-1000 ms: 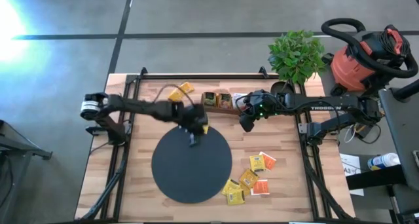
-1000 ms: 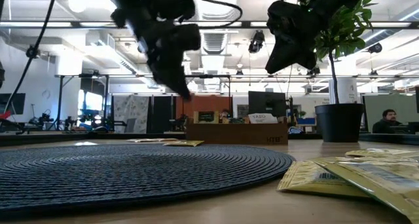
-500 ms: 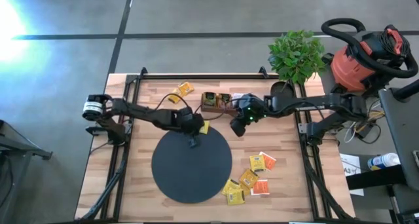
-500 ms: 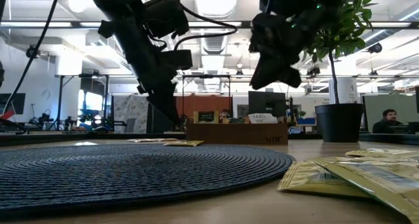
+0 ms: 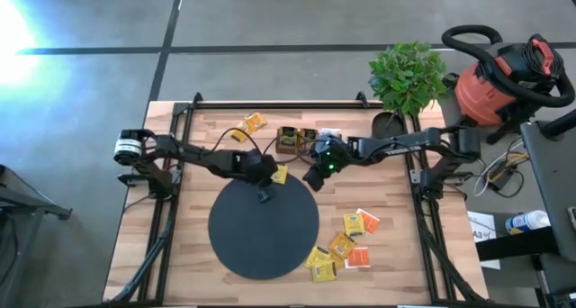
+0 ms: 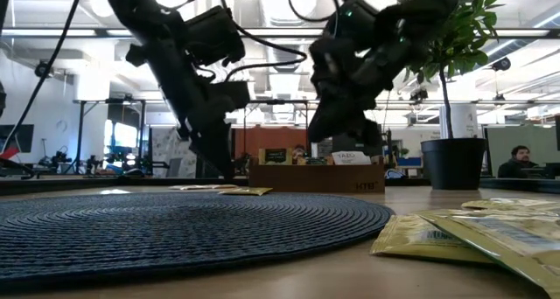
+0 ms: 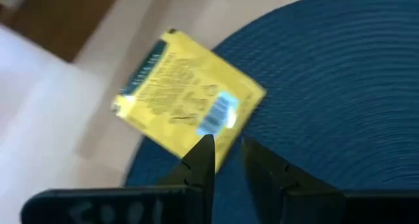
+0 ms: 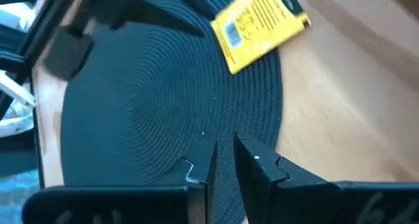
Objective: Pick & Place Tea
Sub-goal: Put the yellow tea bag into the left section of the wooden organizer
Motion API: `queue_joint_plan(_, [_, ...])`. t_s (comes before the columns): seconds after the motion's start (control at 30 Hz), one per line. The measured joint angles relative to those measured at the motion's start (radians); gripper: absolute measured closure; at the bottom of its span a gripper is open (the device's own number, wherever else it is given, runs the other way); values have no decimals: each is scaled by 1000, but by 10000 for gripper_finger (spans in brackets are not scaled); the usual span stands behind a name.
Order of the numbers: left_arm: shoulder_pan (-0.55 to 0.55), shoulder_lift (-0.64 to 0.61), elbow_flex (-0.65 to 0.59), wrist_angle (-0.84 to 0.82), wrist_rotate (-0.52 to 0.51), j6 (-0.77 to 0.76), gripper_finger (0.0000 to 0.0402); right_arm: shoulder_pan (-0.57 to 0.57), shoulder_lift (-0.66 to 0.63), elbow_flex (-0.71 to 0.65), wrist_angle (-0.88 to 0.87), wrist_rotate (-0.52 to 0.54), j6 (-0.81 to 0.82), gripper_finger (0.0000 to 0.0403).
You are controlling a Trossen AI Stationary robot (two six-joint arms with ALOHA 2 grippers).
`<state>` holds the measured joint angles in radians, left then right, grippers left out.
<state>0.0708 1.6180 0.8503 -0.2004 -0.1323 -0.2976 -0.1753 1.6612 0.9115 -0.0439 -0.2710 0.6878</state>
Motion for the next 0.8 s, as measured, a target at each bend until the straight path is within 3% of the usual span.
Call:
queue_joint_plan(0.33, [0,15,-73,78,8,-81,330,0,110,0,47,3,19,351])
queue_joint_plan(0.8, [6,81,-66,235,-6,-130,330,0,137,1,170,9,18,351])
